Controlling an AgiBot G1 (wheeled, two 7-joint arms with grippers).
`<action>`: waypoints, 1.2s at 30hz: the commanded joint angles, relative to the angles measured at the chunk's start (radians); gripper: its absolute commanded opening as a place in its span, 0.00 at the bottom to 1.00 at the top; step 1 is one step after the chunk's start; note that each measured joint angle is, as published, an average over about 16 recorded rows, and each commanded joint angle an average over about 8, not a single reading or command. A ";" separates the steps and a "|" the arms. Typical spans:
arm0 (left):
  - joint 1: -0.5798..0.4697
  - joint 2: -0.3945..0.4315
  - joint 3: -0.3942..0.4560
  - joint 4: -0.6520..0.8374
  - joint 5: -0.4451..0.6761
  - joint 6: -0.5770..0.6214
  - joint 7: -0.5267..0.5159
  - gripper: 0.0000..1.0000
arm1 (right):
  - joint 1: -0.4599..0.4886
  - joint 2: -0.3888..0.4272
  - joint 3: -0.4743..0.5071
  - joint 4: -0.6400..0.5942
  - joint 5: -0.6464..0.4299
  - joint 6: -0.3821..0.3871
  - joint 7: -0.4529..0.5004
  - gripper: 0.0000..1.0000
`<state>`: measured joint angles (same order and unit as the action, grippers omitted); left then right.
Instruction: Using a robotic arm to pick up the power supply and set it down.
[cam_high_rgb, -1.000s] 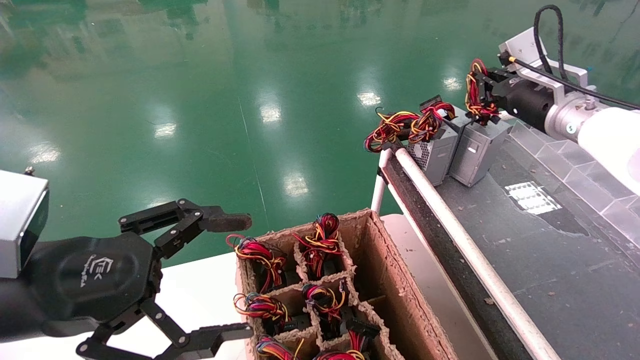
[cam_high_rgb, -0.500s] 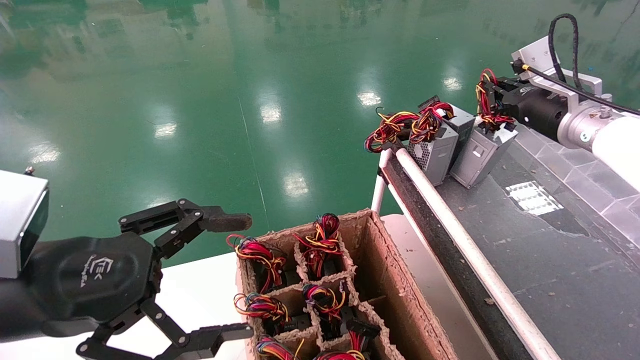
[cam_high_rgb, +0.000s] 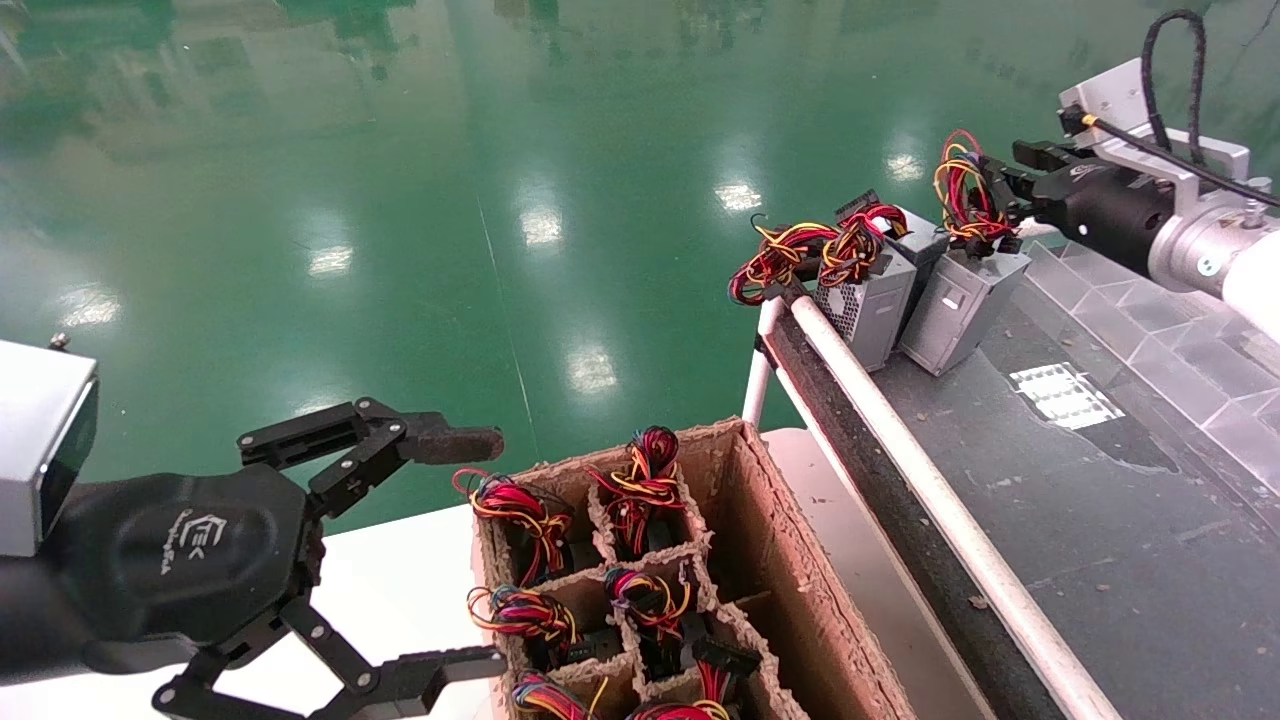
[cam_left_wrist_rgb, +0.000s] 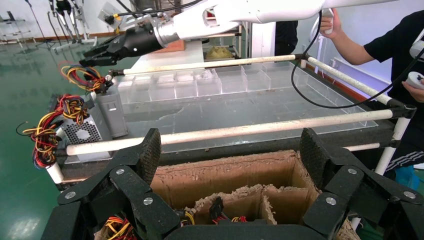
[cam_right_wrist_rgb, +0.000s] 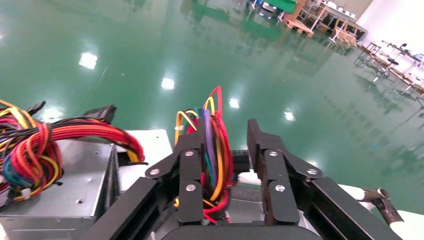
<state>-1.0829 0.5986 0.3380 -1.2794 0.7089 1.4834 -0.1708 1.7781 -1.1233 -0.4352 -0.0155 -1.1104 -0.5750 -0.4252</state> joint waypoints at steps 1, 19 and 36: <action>0.000 0.000 0.000 0.000 0.000 0.000 0.000 1.00 | 0.002 0.006 0.001 0.000 0.001 -0.004 0.006 1.00; 0.000 0.000 0.001 0.000 -0.001 0.000 0.000 1.00 | 0.083 0.067 0.078 0.010 0.112 -0.053 0.179 1.00; 0.004 0.006 -0.015 -0.001 0.010 0.006 -0.007 1.00 | 0.120 0.159 0.107 0.089 0.161 -0.280 0.252 1.00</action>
<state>-1.0801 0.6029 0.3270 -1.2797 0.7161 1.4877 -0.1762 1.8841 -0.9622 -0.3282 0.0910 -0.9474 -0.8552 -0.1684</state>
